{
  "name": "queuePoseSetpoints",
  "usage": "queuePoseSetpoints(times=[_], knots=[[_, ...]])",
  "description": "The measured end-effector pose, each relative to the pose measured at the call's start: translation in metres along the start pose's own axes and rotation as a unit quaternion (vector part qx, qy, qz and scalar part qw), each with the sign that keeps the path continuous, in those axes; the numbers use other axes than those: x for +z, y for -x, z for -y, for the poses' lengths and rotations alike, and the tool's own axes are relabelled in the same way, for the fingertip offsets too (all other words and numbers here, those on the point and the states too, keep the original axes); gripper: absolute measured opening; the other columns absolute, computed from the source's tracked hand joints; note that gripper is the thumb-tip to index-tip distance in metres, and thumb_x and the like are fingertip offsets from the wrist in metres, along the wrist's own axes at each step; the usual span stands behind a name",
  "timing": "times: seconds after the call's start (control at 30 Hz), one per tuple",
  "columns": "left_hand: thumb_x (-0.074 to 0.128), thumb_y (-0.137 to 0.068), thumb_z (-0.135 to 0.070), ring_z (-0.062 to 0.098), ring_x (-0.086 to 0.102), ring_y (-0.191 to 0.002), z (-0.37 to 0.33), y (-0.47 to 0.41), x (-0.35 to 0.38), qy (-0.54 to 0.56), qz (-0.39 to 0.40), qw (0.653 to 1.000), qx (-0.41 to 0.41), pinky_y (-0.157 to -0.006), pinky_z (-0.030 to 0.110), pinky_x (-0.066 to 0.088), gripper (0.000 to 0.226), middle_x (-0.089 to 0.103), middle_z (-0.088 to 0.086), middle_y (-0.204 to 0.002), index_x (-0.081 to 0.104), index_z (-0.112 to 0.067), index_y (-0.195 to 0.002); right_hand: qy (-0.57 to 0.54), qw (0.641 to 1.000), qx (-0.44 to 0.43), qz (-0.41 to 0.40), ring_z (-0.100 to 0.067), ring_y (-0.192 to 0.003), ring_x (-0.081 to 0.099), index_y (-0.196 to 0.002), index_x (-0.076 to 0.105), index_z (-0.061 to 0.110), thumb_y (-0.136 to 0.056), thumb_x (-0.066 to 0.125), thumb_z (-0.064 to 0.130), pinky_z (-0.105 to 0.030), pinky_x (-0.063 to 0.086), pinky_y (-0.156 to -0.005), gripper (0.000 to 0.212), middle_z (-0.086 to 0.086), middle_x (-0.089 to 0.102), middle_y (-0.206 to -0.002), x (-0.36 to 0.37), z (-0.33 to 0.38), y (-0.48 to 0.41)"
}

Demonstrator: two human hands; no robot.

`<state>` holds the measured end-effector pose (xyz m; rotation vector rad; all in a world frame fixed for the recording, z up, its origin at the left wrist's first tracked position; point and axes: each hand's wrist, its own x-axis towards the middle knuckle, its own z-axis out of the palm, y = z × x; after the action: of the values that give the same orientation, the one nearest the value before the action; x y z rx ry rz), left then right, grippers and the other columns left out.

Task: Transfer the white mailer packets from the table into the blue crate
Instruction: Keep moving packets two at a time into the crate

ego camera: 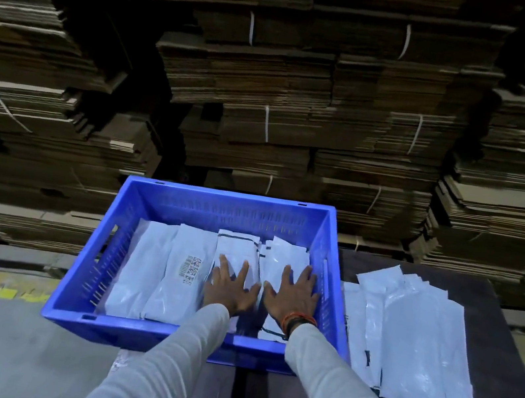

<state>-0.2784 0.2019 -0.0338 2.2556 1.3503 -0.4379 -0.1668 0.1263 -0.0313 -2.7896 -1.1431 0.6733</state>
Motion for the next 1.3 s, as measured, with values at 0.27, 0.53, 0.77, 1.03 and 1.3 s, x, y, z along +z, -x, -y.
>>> queuePoseSetpoints(times=[0.27,0.53,0.77,1.03,1.3], knots=[[0.022,-0.096,-0.066,0.037,0.004,-0.150,0.004,0.000,-0.005,0.027,0.068,0.997,-0.006,-0.119,0.051,0.010,0.066,-0.006,0.012,-0.164,0.014,-0.037,-0.155,-0.056,0.998,-0.041,0.007,-0.035,-0.149,-0.008,-0.155,0.008,0.021,-0.099,0.030,0.052,-0.052,0.015,-0.116,0.068,-0.017,-0.008,-0.162,-0.010,-0.004,0.003],[0.040,-0.097,-0.052,0.039,0.032,-0.140,-0.067,0.015,-0.044,0.159,-0.283,0.943,0.071,-0.110,0.050,0.031,0.057,0.033,0.018,-0.155,0.044,-0.023,-0.146,-0.169,0.938,-0.208,-0.221,-0.026,-0.150,0.006,-0.154,0.021,0.020,-0.098,0.037,0.048,-0.040,0.017,-0.120,0.064,-0.012,0.014,-0.161,-0.068,-0.043,0.032],[0.038,-0.093,-0.052,0.037,0.033,-0.140,-0.197,0.042,-0.061,0.203,-0.340,0.895,0.206,-0.111,0.046,0.033,0.065,0.036,0.021,-0.152,0.041,-0.015,-0.146,-0.159,0.940,-0.146,-0.266,-0.032,-0.149,0.009,-0.153,0.025,0.016,-0.092,0.043,0.033,-0.045,0.020,-0.117,0.065,-0.018,0.019,-0.159,-0.122,-0.141,0.025],[0.053,-0.095,-0.040,0.039,0.046,-0.128,-0.296,0.064,0.036,0.244,-0.199,0.926,0.209,-0.099,0.041,0.042,0.058,0.039,0.020,-0.142,0.039,-0.018,-0.147,-0.156,0.958,-0.012,-0.241,-0.033,-0.148,0.012,-0.154,0.021,0.020,-0.100,0.042,0.038,-0.048,0.026,-0.114,0.061,-0.017,0.017,-0.160,-0.119,-0.276,0.006],[0.034,-0.085,-0.077,0.037,0.027,-0.142,-0.309,0.051,0.147,0.162,-0.008,0.982,0.101,-0.114,0.044,0.029,0.082,0.026,0.023,-0.152,0.001,-0.044,-0.153,-0.171,0.976,0.029,-0.130,-0.037,-0.148,0.012,-0.152,0.027,0.026,-0.096,0.041,0.045,-0.046,0.026,-0.116,0.060,-0.017,0.017,-0.160,-0.048,-0.355,0.010]])
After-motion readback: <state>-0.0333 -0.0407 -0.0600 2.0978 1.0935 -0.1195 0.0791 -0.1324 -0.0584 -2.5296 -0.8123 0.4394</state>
